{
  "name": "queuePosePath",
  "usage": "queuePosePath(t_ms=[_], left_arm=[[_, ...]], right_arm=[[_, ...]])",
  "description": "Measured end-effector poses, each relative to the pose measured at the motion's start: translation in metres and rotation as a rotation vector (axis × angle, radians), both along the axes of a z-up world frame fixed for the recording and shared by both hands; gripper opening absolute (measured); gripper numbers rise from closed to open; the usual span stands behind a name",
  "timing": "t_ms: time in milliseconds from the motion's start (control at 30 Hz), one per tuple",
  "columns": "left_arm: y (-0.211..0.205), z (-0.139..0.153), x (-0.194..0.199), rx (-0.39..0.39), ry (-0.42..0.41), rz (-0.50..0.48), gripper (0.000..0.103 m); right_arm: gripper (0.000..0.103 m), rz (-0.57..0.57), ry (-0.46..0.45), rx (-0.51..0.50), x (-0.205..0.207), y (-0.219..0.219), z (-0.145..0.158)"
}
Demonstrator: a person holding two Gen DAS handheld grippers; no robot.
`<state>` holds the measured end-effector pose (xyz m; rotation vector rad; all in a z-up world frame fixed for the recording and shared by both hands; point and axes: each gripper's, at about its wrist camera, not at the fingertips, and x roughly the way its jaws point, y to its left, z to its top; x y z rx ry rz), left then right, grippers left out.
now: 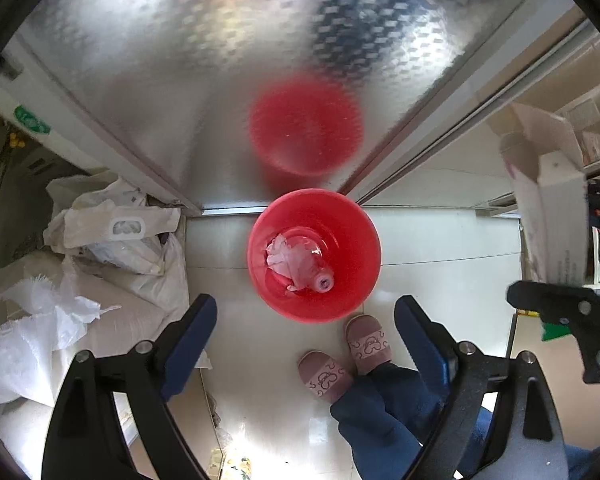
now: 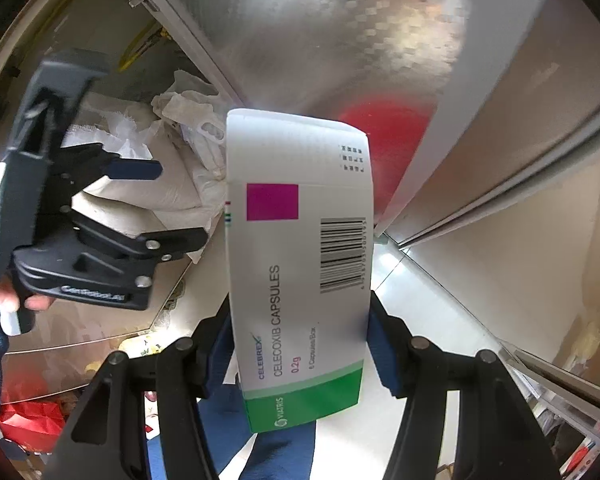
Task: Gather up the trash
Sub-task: 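Open both tools to drop bottle and box into the red bin, then raise both tools back up to the counter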
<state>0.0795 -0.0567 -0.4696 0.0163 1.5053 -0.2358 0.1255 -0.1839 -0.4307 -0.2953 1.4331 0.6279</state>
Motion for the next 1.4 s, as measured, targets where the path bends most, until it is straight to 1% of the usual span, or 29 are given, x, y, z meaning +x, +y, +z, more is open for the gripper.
queuePosePath(t_ms=[67,100,133,167,200,300,467,600,733,800,833,867,933,1033,1133,1233,1300,1333,1400], left_arm=[[0.005,0.0,-0.002,-0.006,0.001,0.006,0.091],[0.008,-0.001,-0.004,0.0,-0.001,0.003,0.093],[0.011,-0.003,-0.005,0.008,0.0,0.005,0.1],[0.014,-0.006,-0.006,0.017,0.005,0.011,0.103],[0.017,-0.008,-0.007,0.018,0.01,0.019,0.103],[0.025,-0.011,-0.011,0.004,0.023,0.035,0.103],[0.033,-0.024,-0.018,-0.006,0.05,0.045,0.103],[0.042,-0.036,-0.023,-0.03,0.068,0.061,0.103],[0.048,-0.05,-0.027,-0.032,0.09,0.077,0.103],[0.048,-0.055,-0.029,-0.022,0.1,0.078,0.103],[0.048,-0.057,-0.031,-0.018,0.102,0.076,0.103],[0.048,-0.059,-0.032,-0.016,0.101,0.073,0.103],[0.048,-0.06,-0.033,-0.021,0.101,0.066,0.103],[0.047,-0.06,-0.034,-0.027,0.097,0.047,0.103],[0.045,-0.056,-0.035,0.0,0.08,0.028,0.103],[0.043,-0.05,-0.037,-0.014,0.082,0.037,0.103],[0.044,-0.044,-0.036,-0.04,0.09,0.041,0.103],[0.042,-0.04,-0.037,-0.044,0.09,0.04,0.103],[0.037,-0.029,-0.039,-0.033,0.08,0.033,0.103]], right_arm=[[0.057,0.006,0.001,-0.002,0.003,0.005,-0.006],[0.057,0.009,0.0,-0.004,0.005,0.007,-0.008],[0.057,0.011,0.002,-0.006,0.006,0.009,-0.012],[0.057,0.013,0.007,-0.007,0.007,0.011,-0.015],[0.057,0.017,0.012,-0.007,0.007,0.012,-0.015],[0.057,0.037,0.021,-0.011,0.008,0.019,-0.029],[0.057,0.089,0.046,-0.048,0.01,0.034,-0.062],[0.057,0.118,0.066,-0.084,0.014,0.042,-0.092],[0.057,0.127,0.06,-0.116,0.018,0.046,-0.116],[0.058,0.145,0.021,-0.146,0.017,0.049,-0.122],[0.058,0.148,0.02,-0.145,0.019,0.046,-0.123],[0.065,0.141,0.035,-0.139,0.019,0.045,-0.125],[0.076,0.123,0.052,-0.131,0.02,0.04,-0.127],[0.079,0.114,0.066,-0.141,0.019,0.038,-0.125],[0.083,0.103,0.071,-0.135,0.017,0.039,-0.12],[0.084,0.082,0.065,-0.129,0.014,0.037,-0.111],[0.086,0.066,0.053,-0.126,0.01,0.034,-0.099],[0.09,0.057,0.046,-0.12,0.008,0.031,-0.092],[0.093,0.037,0.032,-0.101,0.003,0.025,-0.075]])
